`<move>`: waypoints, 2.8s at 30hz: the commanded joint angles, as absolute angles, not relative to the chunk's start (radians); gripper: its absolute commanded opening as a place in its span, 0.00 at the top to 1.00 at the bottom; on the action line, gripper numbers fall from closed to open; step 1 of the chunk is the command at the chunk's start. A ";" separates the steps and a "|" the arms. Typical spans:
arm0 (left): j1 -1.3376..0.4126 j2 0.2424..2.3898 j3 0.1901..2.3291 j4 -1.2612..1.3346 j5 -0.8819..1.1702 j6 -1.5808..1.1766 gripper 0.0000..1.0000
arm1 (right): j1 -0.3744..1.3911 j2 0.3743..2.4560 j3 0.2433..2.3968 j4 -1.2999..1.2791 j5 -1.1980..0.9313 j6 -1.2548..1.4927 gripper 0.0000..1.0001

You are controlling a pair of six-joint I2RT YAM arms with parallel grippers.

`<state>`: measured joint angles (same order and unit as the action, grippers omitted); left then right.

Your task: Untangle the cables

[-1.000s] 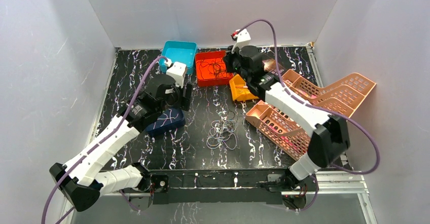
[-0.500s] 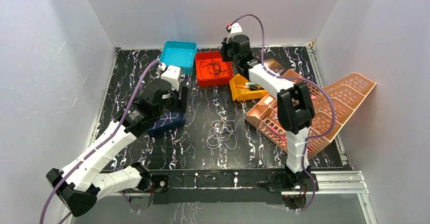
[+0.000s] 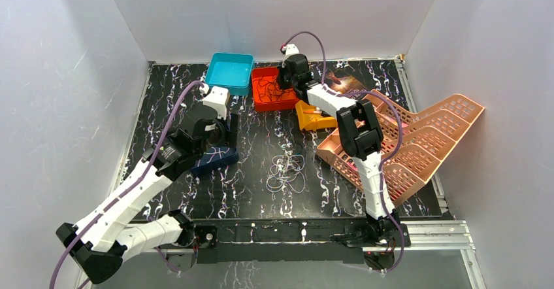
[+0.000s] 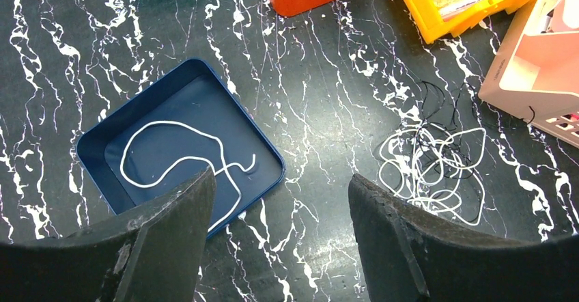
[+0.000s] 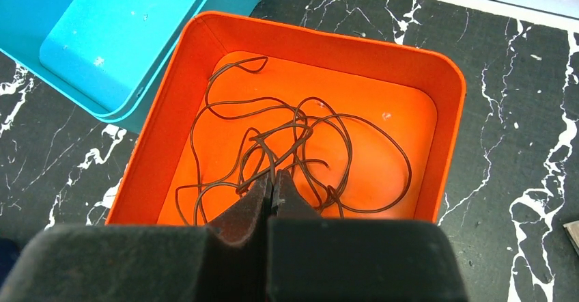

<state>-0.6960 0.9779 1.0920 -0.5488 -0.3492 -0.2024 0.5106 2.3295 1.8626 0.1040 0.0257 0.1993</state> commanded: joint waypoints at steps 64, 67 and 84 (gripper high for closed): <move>-0.698 0.956 1.050 -0.570 -0.334 -0.245 0.25 | 0.509 2.402 1.974 0.048 -0.038 0.257 0.80; -0.698 0.965 1.050 -0.568 -0.325 -0.247 0.24 | 0.509 2.408 1.979 0.028 -0.055 0.250 0.80; -0.698 1.014 1.058 -0.537 -0.285 -0.268 0.23 | 0.509 1.809 1.520 0.088 -0.145 0.173 0.58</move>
<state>-0.6960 0.9901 1.0534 -0.5491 -0.2985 -0.2543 0.5110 1.9434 1.6310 0.0704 -0.1558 0.1791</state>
